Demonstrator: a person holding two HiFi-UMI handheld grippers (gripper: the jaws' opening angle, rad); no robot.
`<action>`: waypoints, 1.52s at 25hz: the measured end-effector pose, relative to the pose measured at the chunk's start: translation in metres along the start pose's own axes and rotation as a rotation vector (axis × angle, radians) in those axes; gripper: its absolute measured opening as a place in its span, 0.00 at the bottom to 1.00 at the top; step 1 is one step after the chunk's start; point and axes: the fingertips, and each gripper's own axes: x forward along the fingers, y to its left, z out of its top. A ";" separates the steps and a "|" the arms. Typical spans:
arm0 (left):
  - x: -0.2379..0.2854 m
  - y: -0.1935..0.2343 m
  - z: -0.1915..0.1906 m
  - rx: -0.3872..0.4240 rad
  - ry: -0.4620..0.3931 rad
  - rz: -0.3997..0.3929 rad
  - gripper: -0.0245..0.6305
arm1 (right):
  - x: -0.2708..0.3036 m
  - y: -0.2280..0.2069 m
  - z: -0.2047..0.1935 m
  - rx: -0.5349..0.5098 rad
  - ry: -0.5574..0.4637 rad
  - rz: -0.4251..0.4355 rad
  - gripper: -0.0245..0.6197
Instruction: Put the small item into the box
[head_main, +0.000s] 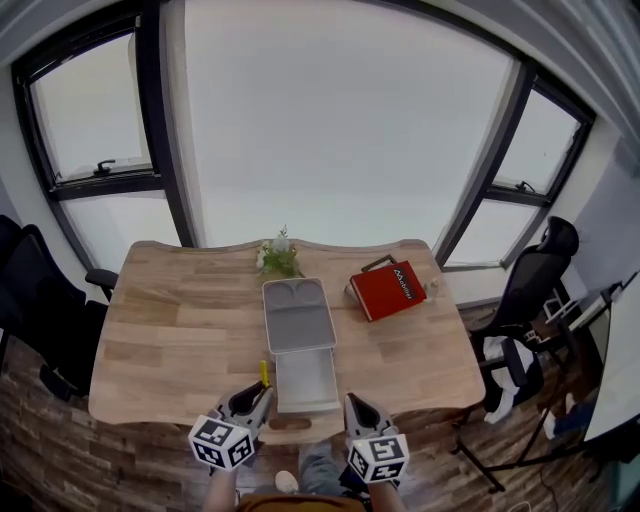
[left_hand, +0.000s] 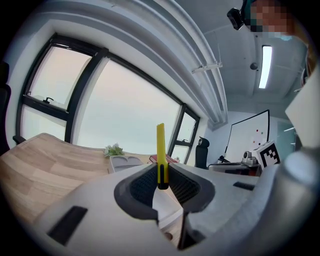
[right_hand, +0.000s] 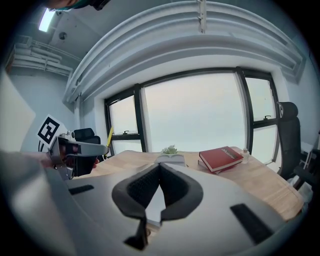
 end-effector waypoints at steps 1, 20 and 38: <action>0.003 0.003 0.001 0.000 0.001 0.004 0.14 | 0.004 0.000 0.002 -0.003 -0.003 0.007 0.05; 0.054 0.013 -0.017 -0.019 0.082 -0.004 0.14 | 0.038 -0.035 -0.012 0.027 0.055 0.019 0.05; 0.078 0.032 -0.075 -0.047 0.236 0.007 0.14 | 0.062 -0.050 -0.047 0.041 0.161 0.017 0.04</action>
